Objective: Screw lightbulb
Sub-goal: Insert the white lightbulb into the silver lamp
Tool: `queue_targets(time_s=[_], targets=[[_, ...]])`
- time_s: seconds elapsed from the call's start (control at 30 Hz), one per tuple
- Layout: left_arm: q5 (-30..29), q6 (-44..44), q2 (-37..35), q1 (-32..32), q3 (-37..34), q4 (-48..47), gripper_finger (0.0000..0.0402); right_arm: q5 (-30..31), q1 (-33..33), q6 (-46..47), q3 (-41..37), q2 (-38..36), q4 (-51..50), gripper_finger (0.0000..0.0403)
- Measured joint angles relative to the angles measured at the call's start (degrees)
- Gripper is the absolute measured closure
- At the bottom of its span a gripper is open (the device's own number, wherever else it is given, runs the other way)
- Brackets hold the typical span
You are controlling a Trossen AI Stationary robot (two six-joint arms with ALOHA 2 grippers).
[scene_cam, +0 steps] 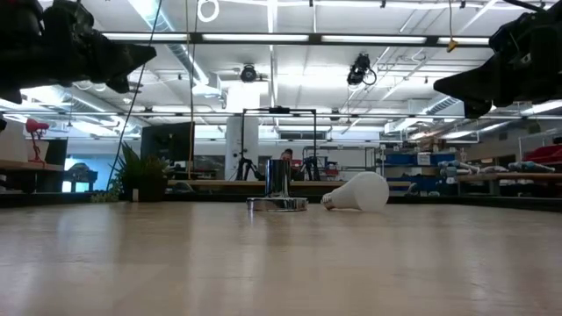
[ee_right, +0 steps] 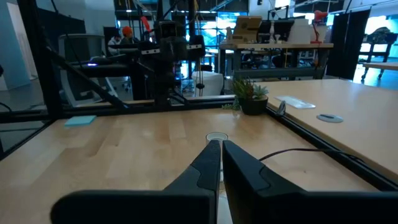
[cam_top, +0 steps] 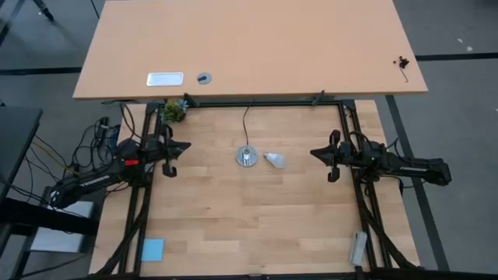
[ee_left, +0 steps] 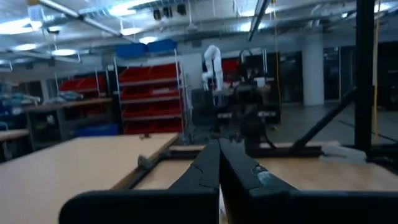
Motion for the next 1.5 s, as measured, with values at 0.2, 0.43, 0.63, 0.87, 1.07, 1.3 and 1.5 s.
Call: queue_targets(time_s=[0.2, 0.43, 0.63, 0.87, 1.07, 1.3, 1.5], targets=[[-1.43, -0.04, 0.02, 0.00, 0.00, 3.24, 0.0396, -0.01, 0.00, 0.00, 0.01, 0.01, 0.00, 0.0376], [-4.65, 0.08, 4.24, -0.02, 0.00, 2.55, 0.0396, 0.00, 0.00, 0.00, 0.01, 0.01, 0.00, 0.0376], [-22.90, 1.10, 13.38, 0.00, 0.00, 1.92, 0.0396, 0.00, 0.00, 0.02, 0.02, 0.00, 0.00, 0.0376], [-33.38, -8.87, 23.97, 0.00, 0.07, 9.56, 0.0396, 0.00, 0.00, 0.01, 0.01, 0.00, 0.00, 0.0376], [-22.59, -2.86, 28.10, 0.00, 1.51, 10.71, 0.0396, 0.00, 0.00, 0.00, 0.02, 0.00, 0.00, 0.0376], [-17.37, -0.31, 33.82, -0.01, 6.20, 10.40, 0.0381, 0.00, 0.00, 0.01, 0.01, 0.01, 0.00, 0.0376], [-13.66, -1.25, 38.09, -2.03, 20.60, -4.68, 0.0359, 0.00, 0.00, 0.00, 0.02, 0.02, 0.02, 0.0376]])
